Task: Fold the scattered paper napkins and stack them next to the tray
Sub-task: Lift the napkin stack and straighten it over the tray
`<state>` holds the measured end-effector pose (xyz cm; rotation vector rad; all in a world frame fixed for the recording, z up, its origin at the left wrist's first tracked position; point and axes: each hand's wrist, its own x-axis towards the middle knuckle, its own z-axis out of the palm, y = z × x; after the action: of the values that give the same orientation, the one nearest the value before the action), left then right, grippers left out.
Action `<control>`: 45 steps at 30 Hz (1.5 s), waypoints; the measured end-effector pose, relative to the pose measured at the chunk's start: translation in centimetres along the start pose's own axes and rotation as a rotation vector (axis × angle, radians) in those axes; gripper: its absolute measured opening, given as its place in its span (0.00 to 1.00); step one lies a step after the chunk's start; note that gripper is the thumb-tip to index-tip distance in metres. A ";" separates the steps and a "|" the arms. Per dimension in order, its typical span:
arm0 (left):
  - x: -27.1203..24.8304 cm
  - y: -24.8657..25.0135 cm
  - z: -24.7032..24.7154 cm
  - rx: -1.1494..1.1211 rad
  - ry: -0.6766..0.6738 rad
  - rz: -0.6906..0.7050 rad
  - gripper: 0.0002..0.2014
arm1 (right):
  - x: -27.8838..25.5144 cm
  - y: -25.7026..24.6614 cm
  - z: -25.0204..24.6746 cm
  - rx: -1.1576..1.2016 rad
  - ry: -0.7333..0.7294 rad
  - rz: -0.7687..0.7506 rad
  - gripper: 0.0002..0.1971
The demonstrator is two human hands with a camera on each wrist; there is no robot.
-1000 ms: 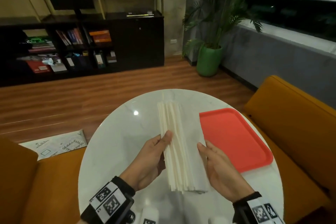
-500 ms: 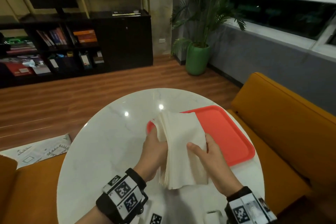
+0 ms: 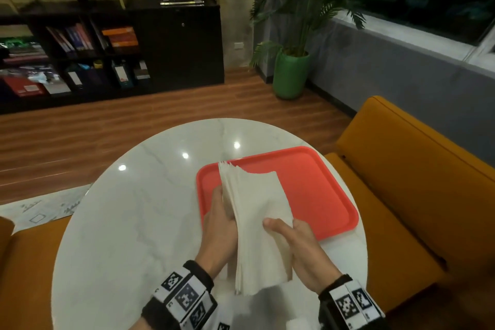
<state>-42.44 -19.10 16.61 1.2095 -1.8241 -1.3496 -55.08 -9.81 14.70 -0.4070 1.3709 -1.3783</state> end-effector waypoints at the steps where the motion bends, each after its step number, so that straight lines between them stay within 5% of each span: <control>1: -0.1 -0.3 0.3 0.041 0.015 0.006 0.18 | 0.2 0.1 -0.3 0.014 -0.015 0.022 0.26; 9: 1.5 0.8 0.6 0.559 0.086 0.113 0.26 | 2.3 0.5 -1.5 0.203 -0.192 0.203 0.21; 14: 4.5 0.6 -1.5 0.381 0.096 -0.028 0.25 | 3.8 1.9 -3.1 0.415 -0.204 0.363 0.26; 18: 6.8 -1.0 -3.1 0.139 0.109 -0.180 0.23 | 4.7 1.4 -5.2 0.401 -0.158 0.345 0.16; 22: 8.9 -3.2 -2.6 0.026 0.091 -0.296 0.22 | 7.2 -1.2 -8.2 0.234 -0.036 0.251 0.16; 26: 11.3 -3.4 0.7 0.053 0.002 -0.230 0.23 | 11.6 -4.3 -10.7 0.048 0.061 0.121 0.19; 32: 13.8 -5.3 4.2 -0.305 0.077 -0.384 0.22 | 16.2 -6.3 -12.4 -0.029 -0.012 0.036 0.13; 38: 12.7 -9.6 6.2 -0.075 0.097 -0.475 0.25 | 19.5 -2.6 -14.1 -0.668 0.057 0.140 0.17; 45: 12.3 -9.9 7.0 0.066 0.132 -0.463 0.24 | 20.1 -2.5 -13.7 -0.797 0.029 0.148 0.21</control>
<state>-50.33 -27.98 4.10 1.7911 -1.5637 -1.4120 -74.46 -20.57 4.48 -0.7839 1.9046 -0.6700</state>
